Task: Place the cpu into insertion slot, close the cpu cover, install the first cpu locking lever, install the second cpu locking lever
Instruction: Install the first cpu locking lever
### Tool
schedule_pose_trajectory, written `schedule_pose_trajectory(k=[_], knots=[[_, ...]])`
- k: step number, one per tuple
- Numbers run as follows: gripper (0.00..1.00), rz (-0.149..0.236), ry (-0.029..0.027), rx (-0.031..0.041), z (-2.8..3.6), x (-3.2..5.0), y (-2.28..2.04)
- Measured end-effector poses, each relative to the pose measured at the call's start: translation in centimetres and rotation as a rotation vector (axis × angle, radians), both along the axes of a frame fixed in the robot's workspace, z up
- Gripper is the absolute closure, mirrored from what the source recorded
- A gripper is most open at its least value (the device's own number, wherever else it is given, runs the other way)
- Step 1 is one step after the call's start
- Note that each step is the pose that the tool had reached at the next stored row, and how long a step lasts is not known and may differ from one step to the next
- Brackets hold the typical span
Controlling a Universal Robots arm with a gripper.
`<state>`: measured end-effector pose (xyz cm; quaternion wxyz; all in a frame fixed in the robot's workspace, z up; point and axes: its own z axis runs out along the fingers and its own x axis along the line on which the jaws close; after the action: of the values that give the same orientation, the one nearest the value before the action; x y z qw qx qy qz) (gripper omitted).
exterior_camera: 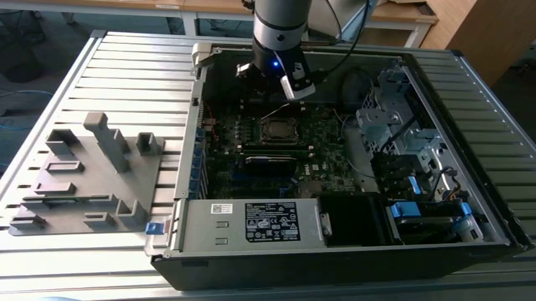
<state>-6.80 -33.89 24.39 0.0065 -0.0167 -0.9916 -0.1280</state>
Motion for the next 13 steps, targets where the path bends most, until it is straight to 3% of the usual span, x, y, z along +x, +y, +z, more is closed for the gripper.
schedule_pose_trajectory(k=[8,13], knots=[[0.89,0.0,0.0,0.0002,-0.91,0.33,0.0],[0.89,0.0,0.0001,0.0001,-1.08,0.97,0.0]])
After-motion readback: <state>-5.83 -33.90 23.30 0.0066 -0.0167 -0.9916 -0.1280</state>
